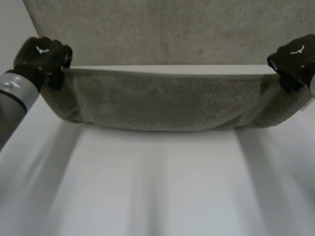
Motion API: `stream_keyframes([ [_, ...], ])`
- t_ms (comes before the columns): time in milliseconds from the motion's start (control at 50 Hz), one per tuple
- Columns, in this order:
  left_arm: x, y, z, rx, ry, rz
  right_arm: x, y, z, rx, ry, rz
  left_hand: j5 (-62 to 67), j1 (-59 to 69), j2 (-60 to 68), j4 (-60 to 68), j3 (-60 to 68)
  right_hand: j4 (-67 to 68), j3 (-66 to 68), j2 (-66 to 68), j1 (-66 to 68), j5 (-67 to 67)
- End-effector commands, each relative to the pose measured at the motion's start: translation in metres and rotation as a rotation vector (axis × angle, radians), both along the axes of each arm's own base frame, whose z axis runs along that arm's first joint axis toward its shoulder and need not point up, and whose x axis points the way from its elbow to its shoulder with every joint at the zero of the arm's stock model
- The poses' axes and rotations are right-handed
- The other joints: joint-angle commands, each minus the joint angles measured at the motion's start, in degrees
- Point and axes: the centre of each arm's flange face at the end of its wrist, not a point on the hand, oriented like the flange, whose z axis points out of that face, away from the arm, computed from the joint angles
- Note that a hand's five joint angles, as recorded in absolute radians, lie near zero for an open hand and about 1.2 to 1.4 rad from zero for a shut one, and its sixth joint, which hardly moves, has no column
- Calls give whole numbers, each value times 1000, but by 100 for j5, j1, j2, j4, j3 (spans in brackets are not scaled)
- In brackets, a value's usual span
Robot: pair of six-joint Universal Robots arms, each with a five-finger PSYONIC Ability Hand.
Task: Fold the towel.
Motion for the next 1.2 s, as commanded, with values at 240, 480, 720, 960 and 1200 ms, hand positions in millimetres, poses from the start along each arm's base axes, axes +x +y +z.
stream_keyframes([
  [240,-29,-91,-27,-103,-229,7,27,-108,-39,-123,126,-58,-1533,-312,-693,-715,-858,337,278,329,351,147],
  [480,-23,-109,129,-501,363,43,40,-111,96,-793,-151,-126,-1533,-312,-693,-715,-858,337,278,329,351,147],
  [720,-29,-125,62,-263,268,57,46,-109,-6,-336,3,-50,-1533,-312,-693,-715,-858,337,278,329,351,147],
  [960,-25,-88,-57,75,96,-30,38,-79,-90,-47,85,-21,-1533,-312,-693,-715,-858,337,278,329,351,147],
  [1200,17,-28,-20,-26,43,-22,22,-18,-11,-178,26,25,-1533,-312,-693,-715,-858,337,278,329,351,147],
])
